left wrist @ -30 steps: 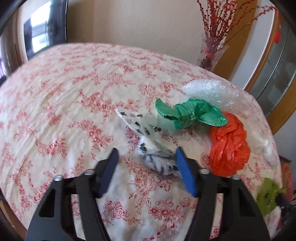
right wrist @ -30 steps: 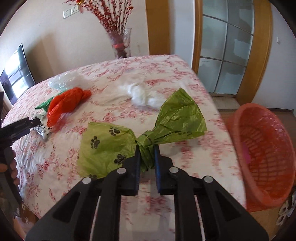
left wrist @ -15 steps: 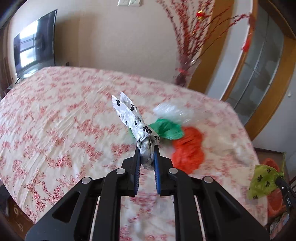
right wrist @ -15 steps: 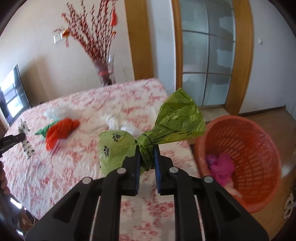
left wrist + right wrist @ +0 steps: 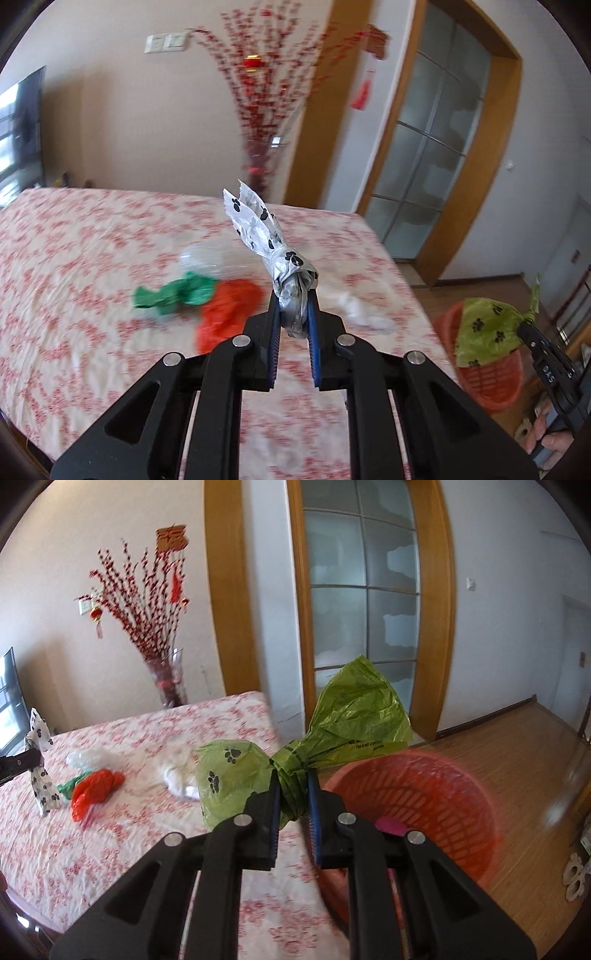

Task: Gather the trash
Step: 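Carry both items over the wastebasket and open both grippers, then move both grippers back to the table toward the clear bag and red-orange bag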

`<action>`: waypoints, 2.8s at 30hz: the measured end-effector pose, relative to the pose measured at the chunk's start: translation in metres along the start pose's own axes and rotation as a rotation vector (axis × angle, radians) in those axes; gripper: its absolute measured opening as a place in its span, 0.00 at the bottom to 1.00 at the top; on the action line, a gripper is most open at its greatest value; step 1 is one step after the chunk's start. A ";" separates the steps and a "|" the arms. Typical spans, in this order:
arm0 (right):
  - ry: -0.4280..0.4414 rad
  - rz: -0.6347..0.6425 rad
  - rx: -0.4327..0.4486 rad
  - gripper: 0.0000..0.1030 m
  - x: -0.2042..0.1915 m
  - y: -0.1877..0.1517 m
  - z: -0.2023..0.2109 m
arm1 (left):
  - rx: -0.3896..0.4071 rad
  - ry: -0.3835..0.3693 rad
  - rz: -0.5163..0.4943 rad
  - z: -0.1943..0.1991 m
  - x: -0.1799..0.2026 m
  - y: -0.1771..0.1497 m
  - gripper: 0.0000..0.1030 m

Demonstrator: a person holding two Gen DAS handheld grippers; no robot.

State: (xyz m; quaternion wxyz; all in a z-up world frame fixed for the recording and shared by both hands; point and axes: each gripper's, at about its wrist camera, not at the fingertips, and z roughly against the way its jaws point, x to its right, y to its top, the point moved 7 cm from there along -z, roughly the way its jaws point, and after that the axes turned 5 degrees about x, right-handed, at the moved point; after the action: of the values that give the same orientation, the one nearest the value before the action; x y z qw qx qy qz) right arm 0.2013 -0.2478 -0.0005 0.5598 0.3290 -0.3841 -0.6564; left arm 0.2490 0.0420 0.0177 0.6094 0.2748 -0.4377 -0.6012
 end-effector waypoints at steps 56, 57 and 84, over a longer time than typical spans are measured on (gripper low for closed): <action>-0.244 -0.177 -0.078 0.32 0.181 -0.040 -0.051 | -0.293 -0.404 -0.246 -0.132 0.284 -0.103 0.44; -0.246 -0.177 -0.079 0.33 0.182 -0.041 -0.051 | -0.294 -0.398 -0.246 -0.132 0.282 -0.103 0.44; -0.180 -0.095 -0.074 0.85 0.107 -0.034 -0.043 | -0.155 -0.030 -0.200 -0.097 0.101 -0.078 0.86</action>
State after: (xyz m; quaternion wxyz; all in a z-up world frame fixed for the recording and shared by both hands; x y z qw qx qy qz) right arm 0.2051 -0.3564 -0.0510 0.5030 0.2656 -0.3922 -0.7229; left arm 0.2835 -0.0845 -0.0737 0.5592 0.2602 -0.3695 -0.6950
